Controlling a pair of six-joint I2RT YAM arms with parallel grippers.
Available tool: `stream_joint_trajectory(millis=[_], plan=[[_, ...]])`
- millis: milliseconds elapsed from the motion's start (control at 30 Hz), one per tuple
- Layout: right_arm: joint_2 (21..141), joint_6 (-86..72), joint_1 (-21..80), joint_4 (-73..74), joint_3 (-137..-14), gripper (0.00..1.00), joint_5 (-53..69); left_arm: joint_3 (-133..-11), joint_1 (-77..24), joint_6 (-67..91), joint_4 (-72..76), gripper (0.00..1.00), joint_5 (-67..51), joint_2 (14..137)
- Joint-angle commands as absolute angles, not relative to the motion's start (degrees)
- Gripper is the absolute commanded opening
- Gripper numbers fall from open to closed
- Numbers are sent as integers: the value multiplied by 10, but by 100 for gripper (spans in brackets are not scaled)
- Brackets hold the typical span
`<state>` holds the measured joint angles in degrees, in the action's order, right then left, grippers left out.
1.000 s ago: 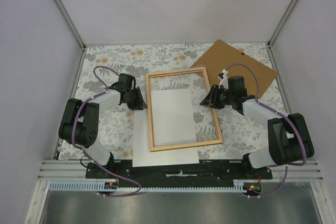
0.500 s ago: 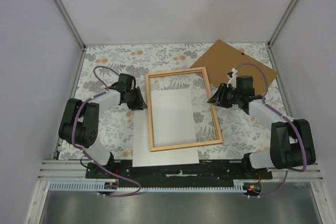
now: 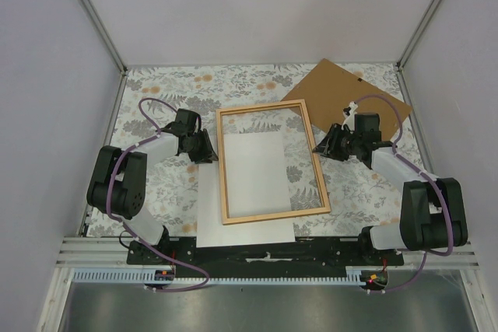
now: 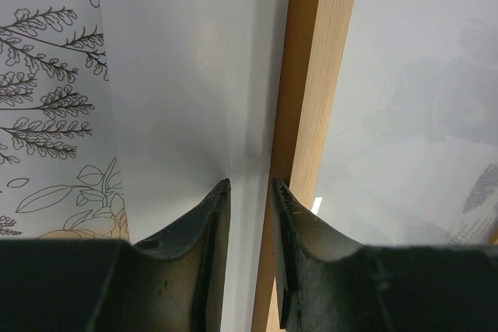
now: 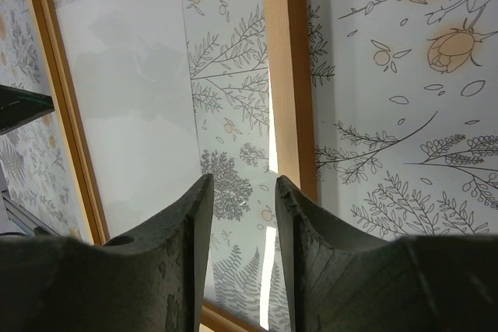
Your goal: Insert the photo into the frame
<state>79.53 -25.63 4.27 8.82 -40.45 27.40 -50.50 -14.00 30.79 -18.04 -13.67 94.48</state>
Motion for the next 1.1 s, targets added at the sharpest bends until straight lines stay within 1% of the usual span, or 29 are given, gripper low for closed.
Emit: stream_joint_trajectory(millis=[0, 267, 333, 400, 500, 567, 667, 700, 833, 1067], plan=[[774, -261, 41, 98, -437, 45, 238, -519, -143, 292, -179, 34, -149, 945], [773, -270, 47, 130, -465, 49, 174, -529, -143, 300, -185, 34, -142, 924], [781, -261, 54, 141, -470, 53, 157, -530, -143, 302, -199, 36, -128, 908], [791, -251, 67, 156, -482, 57, 124, -530, -143, 301, -211, 39, -116, 888], [809, -240, 95, 167, -504, 59, 86, -527, -143, 307, -228, 43, -106, 862], [827, -229, 112, 171, -524, 61, 70, -526, -143, 311, -238, 52, -103, 852], [858, -222, 127, 176, -544, 61, 39, -524, -140, 310, -260, 62, -97, 837], [868, -218, 127, 178, -549, 61, 36, -522, -137, 309, -267, 64, -95, 832], [903, -202, 129, 178, -551, 60, 4, -507, -122, 303, -286, 65, -78, 804], [926, -192, 135, 149, -539, 54, 25, -490, -114, 284, -310, 66, -39, 772]])
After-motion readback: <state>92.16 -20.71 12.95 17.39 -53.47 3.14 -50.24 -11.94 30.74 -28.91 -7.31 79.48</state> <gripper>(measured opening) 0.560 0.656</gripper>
